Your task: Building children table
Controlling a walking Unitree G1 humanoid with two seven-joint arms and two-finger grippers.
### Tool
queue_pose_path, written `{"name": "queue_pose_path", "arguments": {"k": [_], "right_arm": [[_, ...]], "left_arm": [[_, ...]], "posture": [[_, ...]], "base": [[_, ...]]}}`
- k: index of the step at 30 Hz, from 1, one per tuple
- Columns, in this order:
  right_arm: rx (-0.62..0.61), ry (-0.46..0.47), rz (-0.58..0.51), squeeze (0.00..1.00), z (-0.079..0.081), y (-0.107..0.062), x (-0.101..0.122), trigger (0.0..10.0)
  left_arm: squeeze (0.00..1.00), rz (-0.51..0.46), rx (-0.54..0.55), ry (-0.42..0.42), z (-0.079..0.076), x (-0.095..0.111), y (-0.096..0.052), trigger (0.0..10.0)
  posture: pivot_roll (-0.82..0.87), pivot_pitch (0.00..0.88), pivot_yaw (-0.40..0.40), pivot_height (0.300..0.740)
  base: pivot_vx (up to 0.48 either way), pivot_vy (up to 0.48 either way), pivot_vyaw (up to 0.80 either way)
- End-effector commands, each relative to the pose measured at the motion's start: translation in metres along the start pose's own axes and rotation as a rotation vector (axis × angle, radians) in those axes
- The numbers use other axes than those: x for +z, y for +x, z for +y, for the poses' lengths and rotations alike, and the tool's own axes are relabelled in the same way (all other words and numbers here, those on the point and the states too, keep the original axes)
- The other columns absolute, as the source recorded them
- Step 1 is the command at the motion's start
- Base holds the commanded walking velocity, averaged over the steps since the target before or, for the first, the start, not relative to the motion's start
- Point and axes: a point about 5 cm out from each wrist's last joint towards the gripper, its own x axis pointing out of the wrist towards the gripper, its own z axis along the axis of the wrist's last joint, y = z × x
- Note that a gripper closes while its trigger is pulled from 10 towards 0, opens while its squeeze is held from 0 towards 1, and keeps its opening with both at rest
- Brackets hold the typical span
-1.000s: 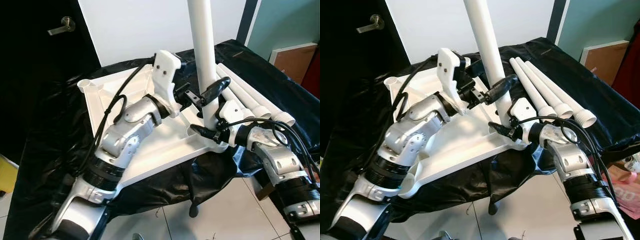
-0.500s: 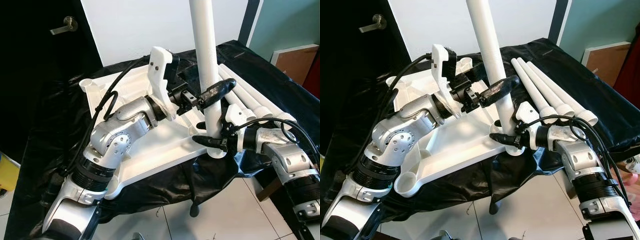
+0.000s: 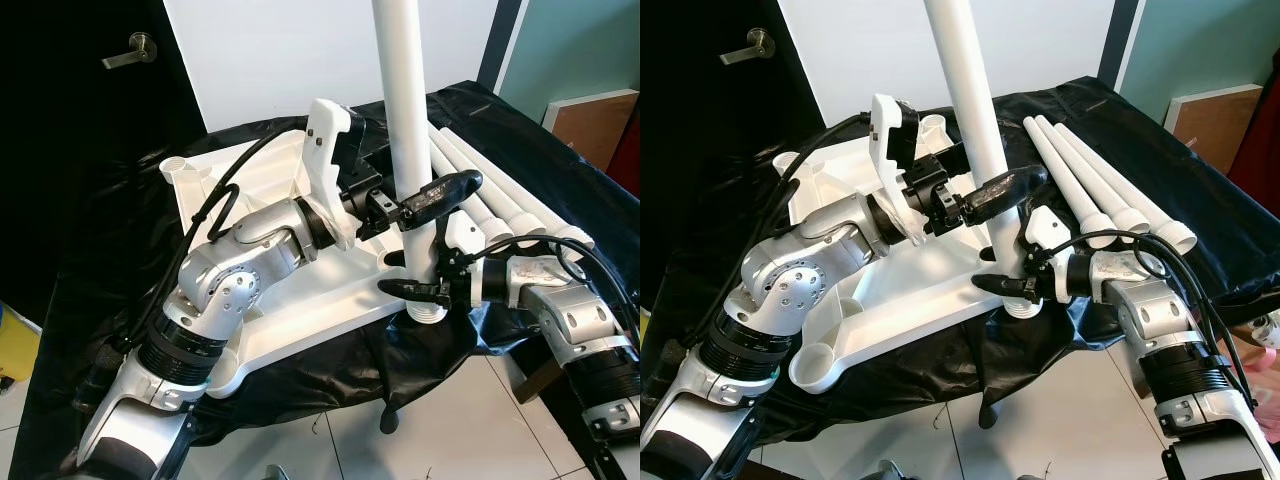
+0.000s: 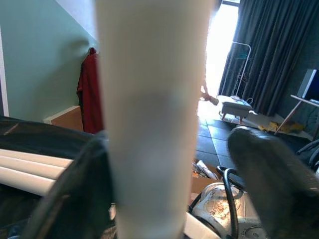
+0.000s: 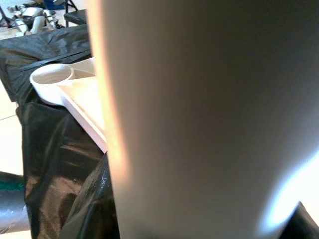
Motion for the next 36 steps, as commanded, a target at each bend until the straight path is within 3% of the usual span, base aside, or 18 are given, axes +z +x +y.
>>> {"name": "queue_pose_path", "arguments": {"k": [1, 18, 19, 22, 23, 30, 32, 36], "right_arm": [[0.032, -0.006, -0.001, 0.00, 0.003, 0.006, 0.004, 10.0], [0.017, -0.004, -0.011, 0.00, 0.002, 0.005, 0.004, 10.0], [0.002, -0.006, -0.021, 0.00, 0.001, 0.005, 0.005, 10.0], [-0.008, -0.007, -0.029, 0.00, 0.000, 0.005, 0.006, 10.0], [-0.030, 0.004, -0.047, 1.00, -0.003, 0.004, 0.008, 10.0], [-0.096, 0.008, -0.093, 1.00, -0.009, 0.006, 0.015, 10.0], [-0.148, 0.003, -0.110, 1.00, -0.010, 0.012, 0.017, 10.0], [-0.198, 0.001, -0.128, 1.00, -0.010, 0.017, 0.018, 10.0]], "left_arm": [[0.00, 0.011, -0.450, -0.001, -0.026, 0.003, 0.001, 0.0], [0.00, -0.003, -0.433, -0.004, -0.026, 0.007, 0.000, 0.0], [0.00, 0.008, -0.411, 0.010, -0.025, 0.007, 0.002, 10.0], [0.00, 0.017, -0.395, 0.019, -0.024, 0.007, 0.003, 10.0], [0.00, 0.023, -0.360, 0.018, -0.022, 0.009, 0.005, 10.0], [0.00, 0.043, -0.238, 0.060, -0.013, 0.012, 0.012, 10.0], [0.00, 0.069, -0.126, 0.106, -0.003, 0.011, 0.016, 10.0], [0.00, 0.082, -0.057, 0.115, 0.002, 0.011, 0.019, 10.0]], "posture": [[-0.10, 0.000, 0.035, 0.740], [-0.10, 0.000, 0.034, 0.740], [-0.10, 0.000, 0.033, 0.740], [-0.10, 0.000, 0.033, 0.740], [-0.10, 0.000, 0.032, 0.740], [-0.10, 0.000, 0.032, 0.740], [-0.10, 0.000, 0.036, 0.740], [-0.09, 0.002, 0.035, 0.740]], "base": [[0.000, 0.000, 0.00], [0.000, 0.000, 0.00], [0.000, 0.000, 0.00], [0.000, 0.000, 0.00], [0.000, 0.000, 0.00], [0.000, 0.000, 0.00], [0.000, 0.000, 0.00], [0.000, 0.000, 0.00]]}}
